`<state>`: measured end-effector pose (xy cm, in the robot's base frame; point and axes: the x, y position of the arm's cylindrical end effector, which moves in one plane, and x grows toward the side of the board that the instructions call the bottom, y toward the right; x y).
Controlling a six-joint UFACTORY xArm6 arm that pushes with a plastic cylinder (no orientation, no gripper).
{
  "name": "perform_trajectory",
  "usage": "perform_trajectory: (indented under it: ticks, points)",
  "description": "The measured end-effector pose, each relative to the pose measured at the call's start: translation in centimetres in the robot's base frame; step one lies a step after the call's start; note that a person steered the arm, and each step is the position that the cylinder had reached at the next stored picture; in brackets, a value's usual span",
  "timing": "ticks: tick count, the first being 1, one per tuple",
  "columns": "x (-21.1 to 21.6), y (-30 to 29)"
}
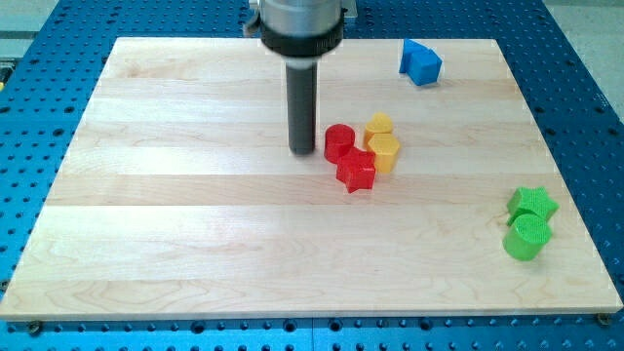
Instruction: Move the yellow blocks to the left of the blue blocks
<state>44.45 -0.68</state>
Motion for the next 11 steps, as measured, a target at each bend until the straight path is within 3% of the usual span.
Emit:
perform_trajectory:
  ticks: [1, 2, 6, 7, 9, 10, 11]
  points:
    - [8.0, 3.0]
    - [9.7, 8.1]
    - [-8.0, 9.3]
    - [-8.7, 7.3]
    - [-13.8, 9.0]
    - [-14.1, 7.5]
    - [-14.6, 11.9]
